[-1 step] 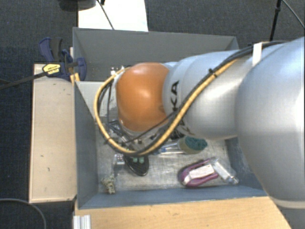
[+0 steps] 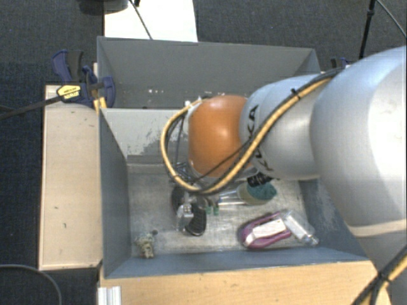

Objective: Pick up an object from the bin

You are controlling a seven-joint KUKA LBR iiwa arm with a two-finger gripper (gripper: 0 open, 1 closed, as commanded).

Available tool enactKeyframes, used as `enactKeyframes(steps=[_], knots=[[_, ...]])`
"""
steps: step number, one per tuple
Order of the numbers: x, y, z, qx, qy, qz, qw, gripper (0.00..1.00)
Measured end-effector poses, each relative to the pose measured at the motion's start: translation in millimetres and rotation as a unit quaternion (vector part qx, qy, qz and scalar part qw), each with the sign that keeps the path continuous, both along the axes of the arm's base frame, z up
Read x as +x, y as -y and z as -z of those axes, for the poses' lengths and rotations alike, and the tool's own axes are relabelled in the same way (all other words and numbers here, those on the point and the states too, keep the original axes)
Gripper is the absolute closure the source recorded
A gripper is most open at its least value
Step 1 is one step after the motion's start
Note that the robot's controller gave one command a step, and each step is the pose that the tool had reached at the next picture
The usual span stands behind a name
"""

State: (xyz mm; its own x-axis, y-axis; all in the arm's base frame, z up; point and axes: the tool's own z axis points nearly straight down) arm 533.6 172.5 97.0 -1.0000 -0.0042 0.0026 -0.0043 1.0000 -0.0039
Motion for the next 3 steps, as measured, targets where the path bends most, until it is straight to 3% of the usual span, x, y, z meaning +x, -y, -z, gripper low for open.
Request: enactKeyframes(steps=[1, 2, 3], knots=[[-14.2, 59.3, 15.2, 0.005, 0.0078, -0.094, 0.9955, 0.0], [-16.3, 60.8, 18.4, 0.004, 0.0042, -0.091, 0.9959, 1.0], [-38.8, 77.0, -115.5, 0.002, 0.0059, -0.091, 0.9958, 1.0]])
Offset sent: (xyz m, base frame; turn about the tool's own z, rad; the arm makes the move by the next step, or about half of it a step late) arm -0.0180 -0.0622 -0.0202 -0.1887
